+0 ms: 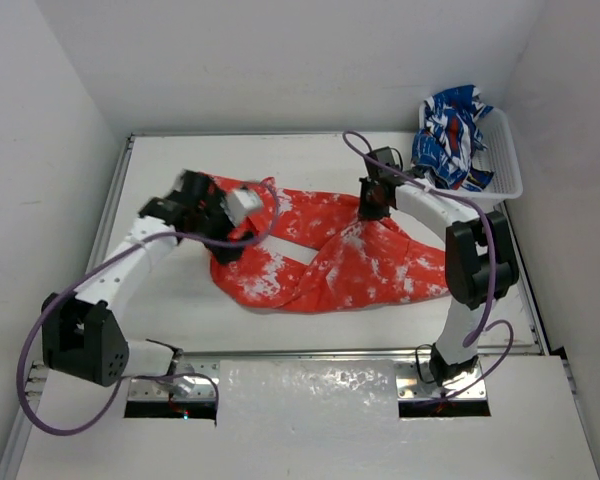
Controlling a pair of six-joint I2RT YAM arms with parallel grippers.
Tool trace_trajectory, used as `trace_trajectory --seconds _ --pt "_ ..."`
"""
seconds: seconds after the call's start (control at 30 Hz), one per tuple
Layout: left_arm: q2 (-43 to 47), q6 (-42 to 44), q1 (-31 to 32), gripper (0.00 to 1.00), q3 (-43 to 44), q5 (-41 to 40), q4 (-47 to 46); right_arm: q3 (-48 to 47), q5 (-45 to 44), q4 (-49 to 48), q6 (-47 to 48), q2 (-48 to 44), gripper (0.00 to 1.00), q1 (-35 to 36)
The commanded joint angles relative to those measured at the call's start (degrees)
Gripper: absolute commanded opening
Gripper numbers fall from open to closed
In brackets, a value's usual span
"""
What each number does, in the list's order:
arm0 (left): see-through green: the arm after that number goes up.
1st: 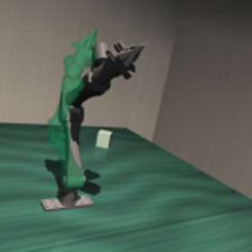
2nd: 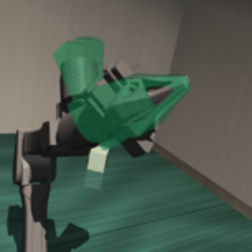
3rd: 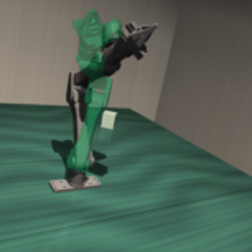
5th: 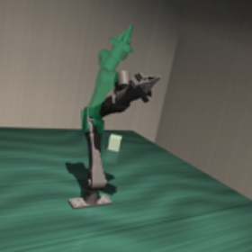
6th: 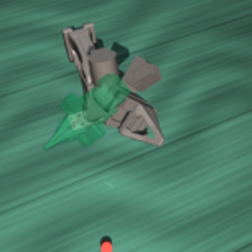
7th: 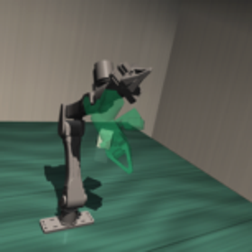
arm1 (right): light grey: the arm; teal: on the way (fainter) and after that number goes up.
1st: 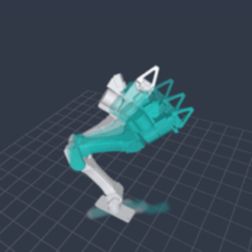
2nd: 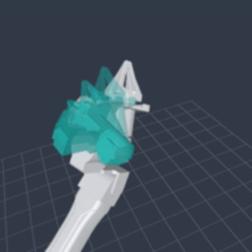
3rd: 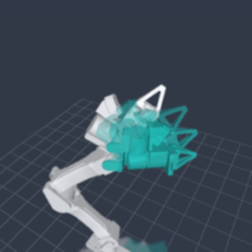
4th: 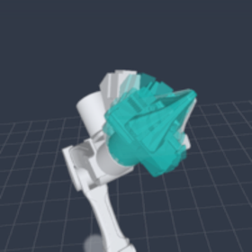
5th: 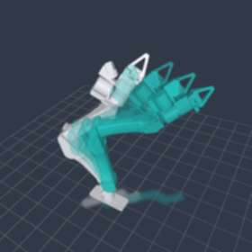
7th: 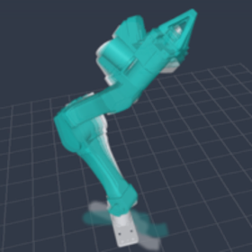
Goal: Fold and stack the trousers
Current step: Flatten the trousers out
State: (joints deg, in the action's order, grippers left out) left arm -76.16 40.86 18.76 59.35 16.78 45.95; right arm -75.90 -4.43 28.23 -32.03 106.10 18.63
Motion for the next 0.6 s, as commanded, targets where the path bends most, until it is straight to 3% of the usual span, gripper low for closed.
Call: trace_trajectory --seconds 0.0,0.03,0.13,0.17,0.23,0.33,0.4,0.57 --pt "-0.8 -6.0 -12.0 0.94 7.6 10.8 -6.2 0.7 1.0 -3.2 1.1 -2.9 0.00 -0.2" --pt "-2.5 -9.4 -14.3 0.76 9.2 11.3 -7.3 1.2 1.2 -4.0 1.1 -3.1 0.00 -0.2" --pt "-11.2 -13.4 -14.4 0.43 15.0 13.4 -6.7 1.7 1.4 -4.8 1.0 -3.7 0.00 -0.2" --pt "-13.5 -14.2 -14.3 0.40 17.6 16.4 -6.6 1.7 1.4 -4.8 1.1 -3.8 0.00 -0.1" --pt "-19.2 -17.7 -14.0 0.44 19.6 17.7 -8.9 1.9 1.3 -4.7 1.3 -4.1 0.00 -0.1" --pt "-28.1 -21.7 -13.9 0.72 27.1 17.6 -9.4 3.1 1.2 -5.4 1.2 -5.0 0.00 -0.1" --pt "-35.2 -23.2 -14.0 0.79 30.9 17.8 -7.7 4.0 1.1 -5.7 1.2 -5.6 0.00 0.0" --pt "-44.9 -25.7 -13.9 0.80 38.9 14.1 -6.7 5.6 1.3 -6.3 0.5 -6.5 0.00 0.1"
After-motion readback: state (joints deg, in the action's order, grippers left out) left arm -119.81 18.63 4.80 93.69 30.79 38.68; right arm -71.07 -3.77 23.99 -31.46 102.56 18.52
